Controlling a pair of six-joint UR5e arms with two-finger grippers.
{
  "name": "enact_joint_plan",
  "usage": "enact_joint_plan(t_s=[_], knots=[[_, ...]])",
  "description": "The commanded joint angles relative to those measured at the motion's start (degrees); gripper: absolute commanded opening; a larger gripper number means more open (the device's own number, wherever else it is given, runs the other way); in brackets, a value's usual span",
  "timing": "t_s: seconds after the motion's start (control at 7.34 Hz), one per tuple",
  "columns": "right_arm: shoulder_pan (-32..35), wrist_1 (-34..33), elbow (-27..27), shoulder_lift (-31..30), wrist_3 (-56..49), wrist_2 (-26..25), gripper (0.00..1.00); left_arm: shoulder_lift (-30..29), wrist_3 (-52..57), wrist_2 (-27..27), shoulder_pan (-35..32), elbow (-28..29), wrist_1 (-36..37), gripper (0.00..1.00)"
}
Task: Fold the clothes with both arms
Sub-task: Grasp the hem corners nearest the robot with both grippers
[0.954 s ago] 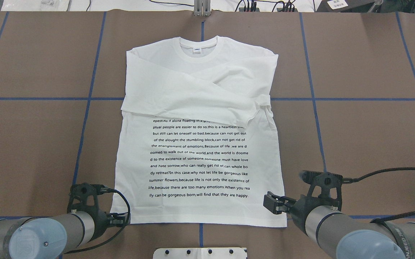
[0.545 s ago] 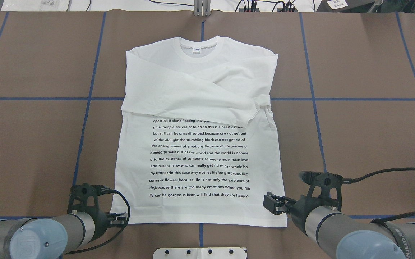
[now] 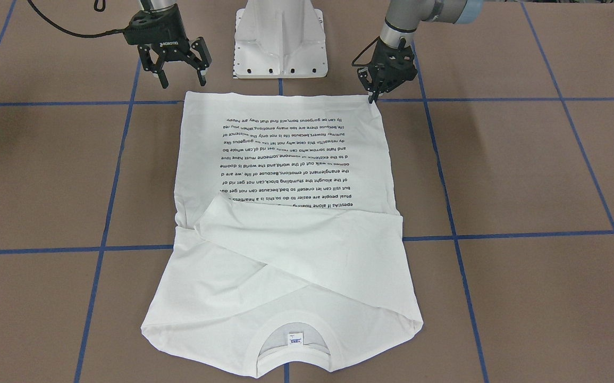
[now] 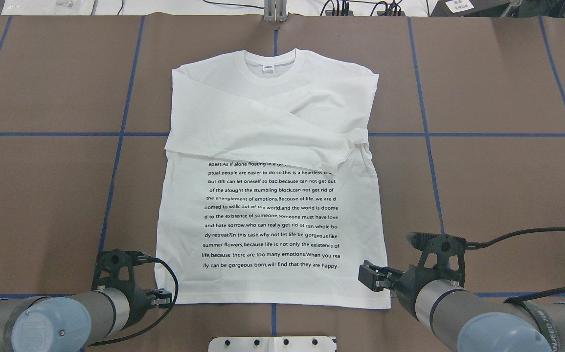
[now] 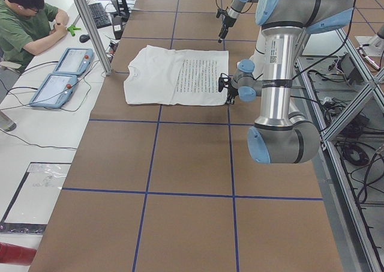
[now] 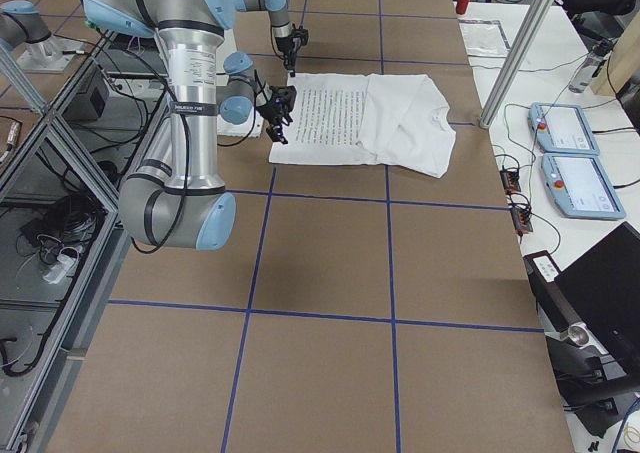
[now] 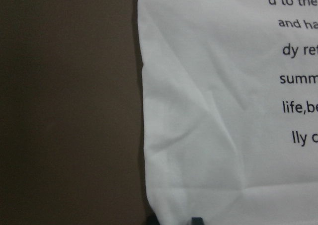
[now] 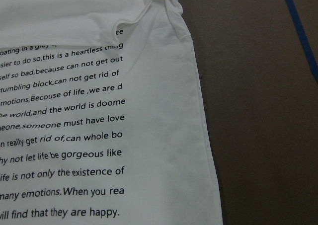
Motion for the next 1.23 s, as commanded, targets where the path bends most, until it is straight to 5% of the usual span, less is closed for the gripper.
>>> enact_joint_plan(t_s=[0.0,0.27,0.68,0.82,0.95,1.09], knots=[[0.0,0.3,-0.3,-0.4,0.1,-0.1,1.0,-0.1,0.2,-0.1,-0.1,-1.2,0.0,0.0],[-2.7,7.8,-4.4,-2.2,1.0,-6.1,1.0,-0.2,0.2,-0.4,-0.4,-6.0,0.2,0.0],[-9.5,7.9,-7.2,-3.5,7.0,-15.5,1.0,-0.9,0.1,-0.7,-0.8,-8.7,0.2,0.0],[-10.9,7.9,-9.0,-3.4,8.5,-16.8,0.93,-1.0,0.0,-0.8,-0.8,-9.0,0.1,0.0],[-11.7,7.8,-9.6,-3.4,9.2,-18.3,0.72,-1.0,0.0,-0.8,-0.8,-9.3,0.1,0.0],[-11.8,7.8,-10.1,-3.1,9.2,-18.5,0.66,-1.1,-0.1,-0.8,-0.9,-9.3,0.1,0.0]])
